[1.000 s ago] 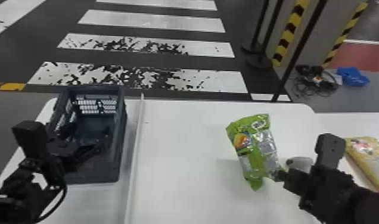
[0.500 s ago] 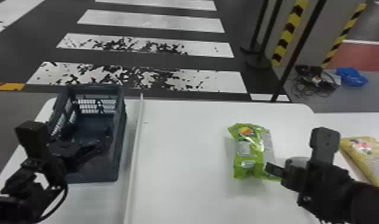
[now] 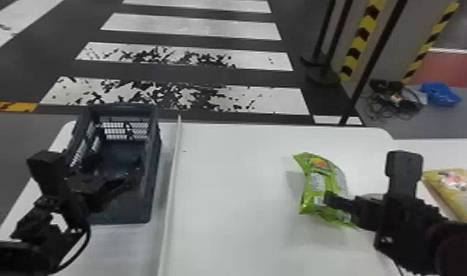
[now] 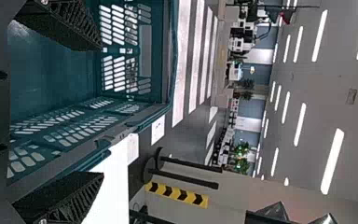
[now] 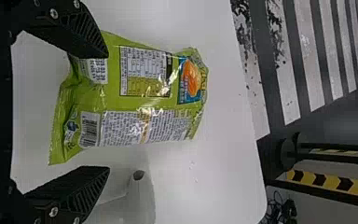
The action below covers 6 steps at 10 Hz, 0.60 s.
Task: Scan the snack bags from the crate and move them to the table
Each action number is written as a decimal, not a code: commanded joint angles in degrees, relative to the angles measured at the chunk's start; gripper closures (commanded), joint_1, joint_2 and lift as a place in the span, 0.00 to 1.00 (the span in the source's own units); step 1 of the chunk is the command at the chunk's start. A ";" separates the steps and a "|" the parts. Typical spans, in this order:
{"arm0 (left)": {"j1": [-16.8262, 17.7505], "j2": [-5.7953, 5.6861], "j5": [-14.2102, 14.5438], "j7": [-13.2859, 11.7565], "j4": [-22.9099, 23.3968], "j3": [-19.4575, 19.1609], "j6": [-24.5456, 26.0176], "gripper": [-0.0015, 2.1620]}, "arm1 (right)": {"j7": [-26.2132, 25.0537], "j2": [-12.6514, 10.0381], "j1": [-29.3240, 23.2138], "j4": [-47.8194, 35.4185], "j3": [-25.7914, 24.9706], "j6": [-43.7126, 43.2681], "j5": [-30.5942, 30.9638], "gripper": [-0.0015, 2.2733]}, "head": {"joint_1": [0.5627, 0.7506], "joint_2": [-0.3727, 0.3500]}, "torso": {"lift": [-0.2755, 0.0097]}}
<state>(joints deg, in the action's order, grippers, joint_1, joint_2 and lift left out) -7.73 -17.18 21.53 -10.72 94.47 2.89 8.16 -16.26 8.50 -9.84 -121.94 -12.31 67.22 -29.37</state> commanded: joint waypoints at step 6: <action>-0.71 0.75 -0.61 0.44 -0.07 0.19 -3.45 0.02 | 16.62 5.56 5.36 12.87 1.76 -15.40 10.73 0.85 | 0.70 0.38 | 0.63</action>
<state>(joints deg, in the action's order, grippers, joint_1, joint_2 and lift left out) -8.26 -16.51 21.01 -10.29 94.26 3.08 4.73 0.29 13.70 -5.20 -110.46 -10.57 52.03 -18.99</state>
